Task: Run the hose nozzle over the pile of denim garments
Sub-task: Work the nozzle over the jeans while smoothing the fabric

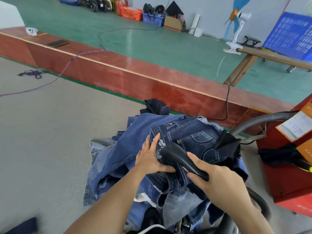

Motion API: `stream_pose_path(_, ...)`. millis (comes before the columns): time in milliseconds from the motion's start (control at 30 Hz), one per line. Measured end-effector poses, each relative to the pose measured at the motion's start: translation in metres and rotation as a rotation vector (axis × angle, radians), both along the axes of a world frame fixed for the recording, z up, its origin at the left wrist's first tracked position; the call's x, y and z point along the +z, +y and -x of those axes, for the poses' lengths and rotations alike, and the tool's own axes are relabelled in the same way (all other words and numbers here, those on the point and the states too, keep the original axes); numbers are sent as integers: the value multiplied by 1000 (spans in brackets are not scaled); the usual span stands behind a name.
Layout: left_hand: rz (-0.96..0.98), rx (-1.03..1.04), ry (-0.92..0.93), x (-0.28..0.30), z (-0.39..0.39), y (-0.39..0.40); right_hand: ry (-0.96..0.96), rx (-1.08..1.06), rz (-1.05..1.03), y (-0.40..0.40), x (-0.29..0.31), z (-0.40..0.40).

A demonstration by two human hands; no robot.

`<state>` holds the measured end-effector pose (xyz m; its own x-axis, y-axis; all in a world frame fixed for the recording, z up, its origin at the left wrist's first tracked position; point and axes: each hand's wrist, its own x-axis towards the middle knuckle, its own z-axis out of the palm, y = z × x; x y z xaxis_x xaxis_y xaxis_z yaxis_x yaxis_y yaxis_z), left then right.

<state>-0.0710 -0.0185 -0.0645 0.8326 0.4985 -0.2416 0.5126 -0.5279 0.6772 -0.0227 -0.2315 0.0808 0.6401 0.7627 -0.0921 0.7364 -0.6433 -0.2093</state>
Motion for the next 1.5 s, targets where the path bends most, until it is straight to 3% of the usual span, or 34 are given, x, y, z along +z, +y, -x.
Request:
stream_pose_path(167, 9, 32, -3, 0, 2, -3, 108, -98, -202, -7, 15, -8)
stream_pose_path(333, 42, 56, -76, -5, 3, -8, 136, -54, -131, -12, 22, -7)
stream_pose_path(500, 403, -50, -254, -15, 19, 13, 107, 47, -19, -5, 14, -4)
stream_pose_path(833, 170, 33, -234, -16, 16, 5, -190, 141, 93, 17, -2, 6)
stream_pose_path(1133, 177, 83, -179, -8, 16, -1, 120, -18, -295, 11, 22, 0)
stream_pose_path(1333, 191, 103, -207, -9, 16, -2, 43, 50, -12, 2, 18, 4)
stream_pose_path(1500, 249, 148, -299, -18, 17, -3, 24, 84, 51, 8, 6, 7)
